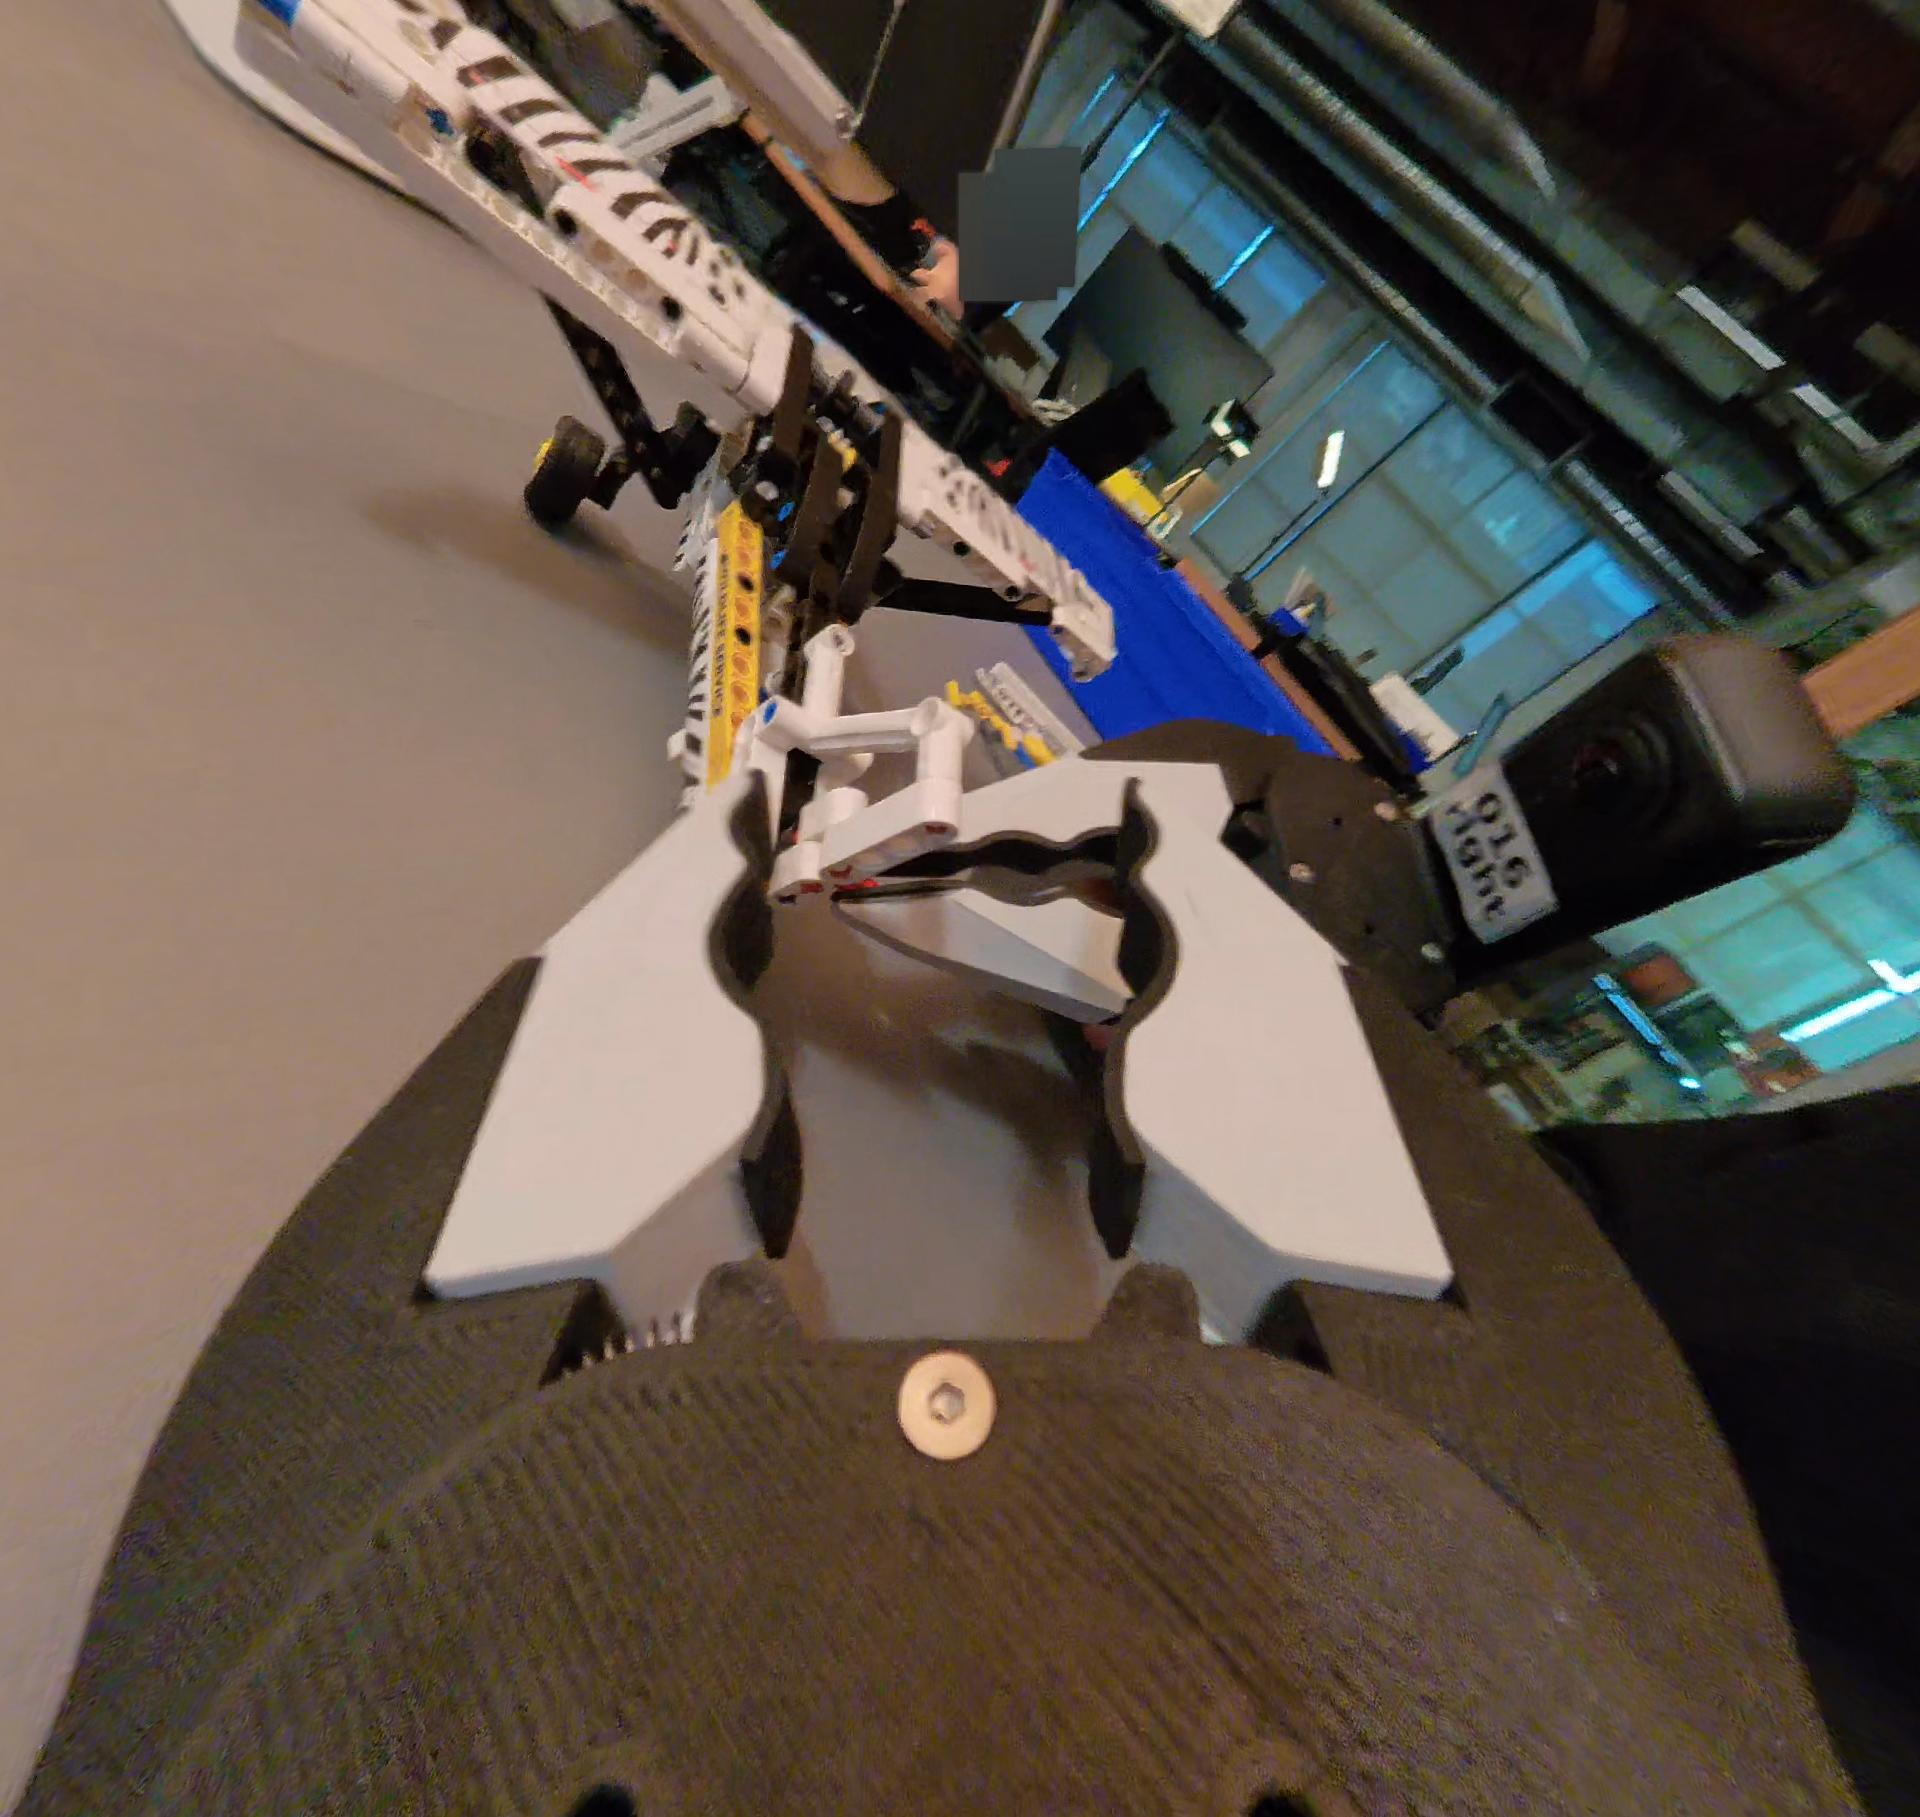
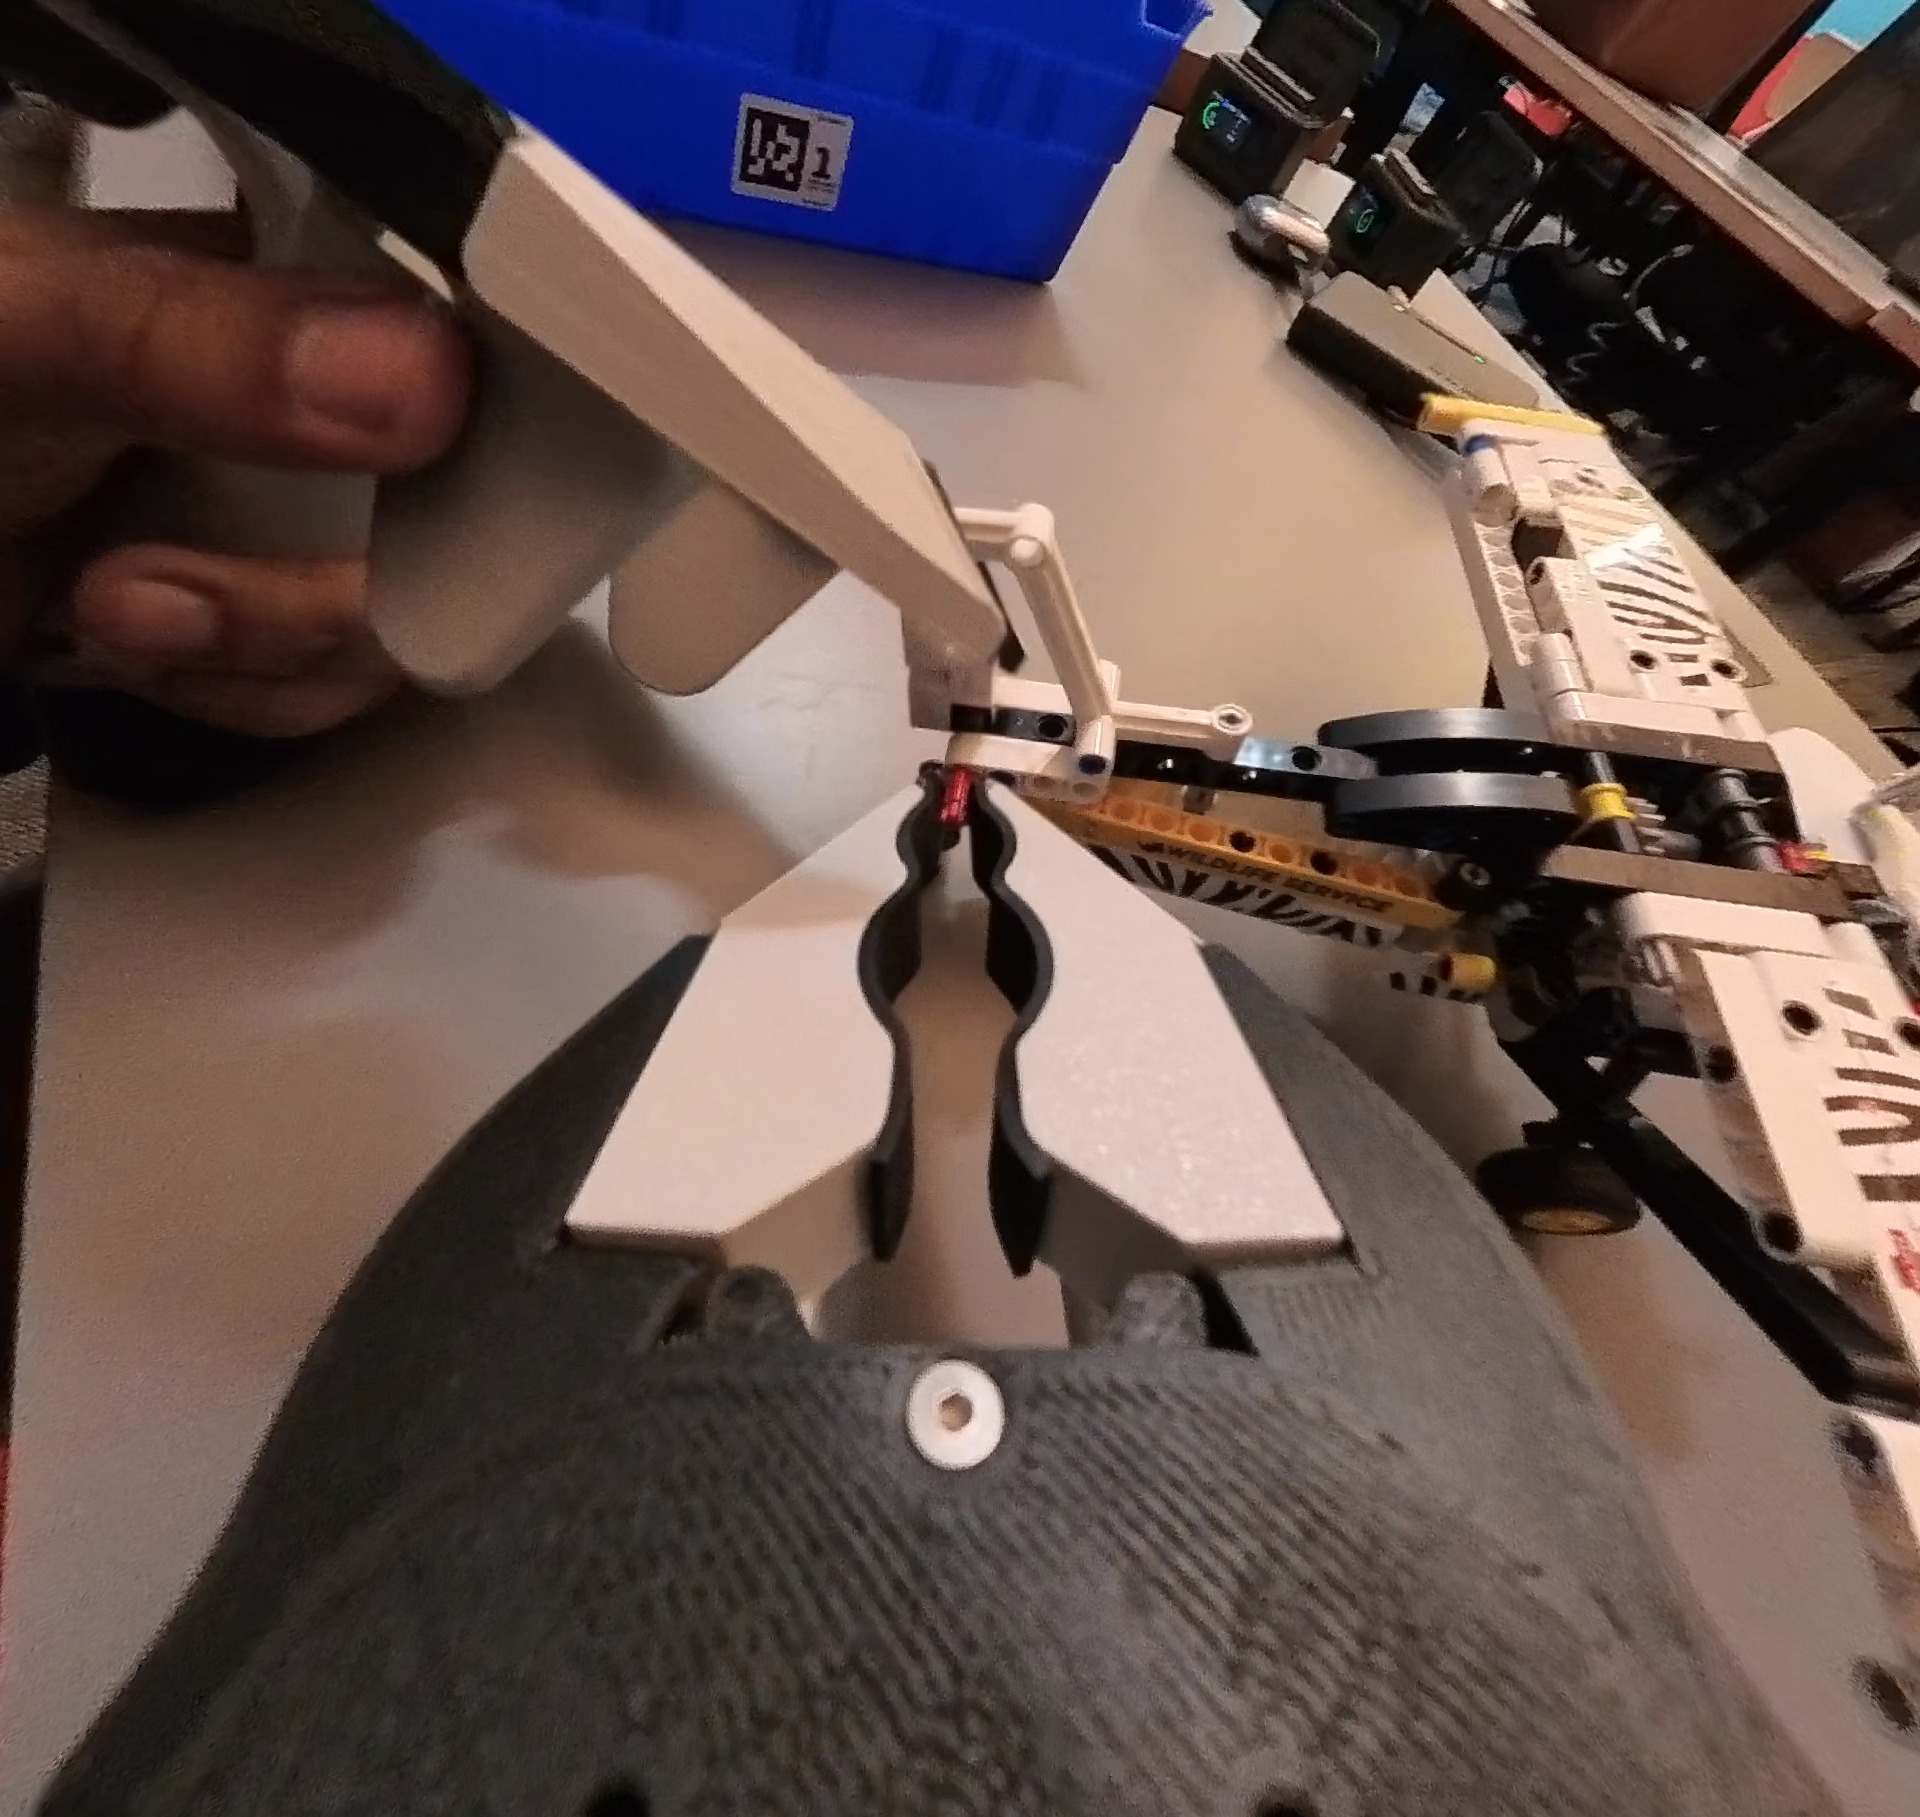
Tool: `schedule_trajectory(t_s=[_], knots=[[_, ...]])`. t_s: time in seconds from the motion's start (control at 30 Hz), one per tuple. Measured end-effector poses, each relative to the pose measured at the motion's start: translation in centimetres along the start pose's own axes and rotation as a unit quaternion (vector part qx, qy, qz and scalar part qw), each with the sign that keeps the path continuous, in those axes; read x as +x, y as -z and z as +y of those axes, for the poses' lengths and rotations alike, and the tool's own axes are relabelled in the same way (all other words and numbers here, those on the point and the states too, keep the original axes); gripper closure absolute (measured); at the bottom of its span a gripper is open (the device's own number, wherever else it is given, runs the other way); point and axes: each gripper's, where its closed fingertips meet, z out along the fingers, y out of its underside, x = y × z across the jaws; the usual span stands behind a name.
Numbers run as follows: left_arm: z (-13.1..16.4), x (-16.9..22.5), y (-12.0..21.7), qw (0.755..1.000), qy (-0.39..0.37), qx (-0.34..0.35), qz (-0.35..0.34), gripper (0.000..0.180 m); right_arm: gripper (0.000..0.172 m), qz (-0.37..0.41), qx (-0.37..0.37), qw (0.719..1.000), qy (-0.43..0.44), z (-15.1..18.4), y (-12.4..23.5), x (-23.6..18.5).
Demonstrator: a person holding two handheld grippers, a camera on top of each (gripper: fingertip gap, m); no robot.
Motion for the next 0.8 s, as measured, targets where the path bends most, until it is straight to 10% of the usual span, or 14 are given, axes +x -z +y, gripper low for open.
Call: schedule_trajectory(t_s=[0.8], knots=[[0.0, 3.2, 0.1, 0.981, -0.179, 0.052, -0.055, 0.142, 0.170, -0.101, 0.213, 0.957, -0.169, -5.0, 6.2, 0.7]])
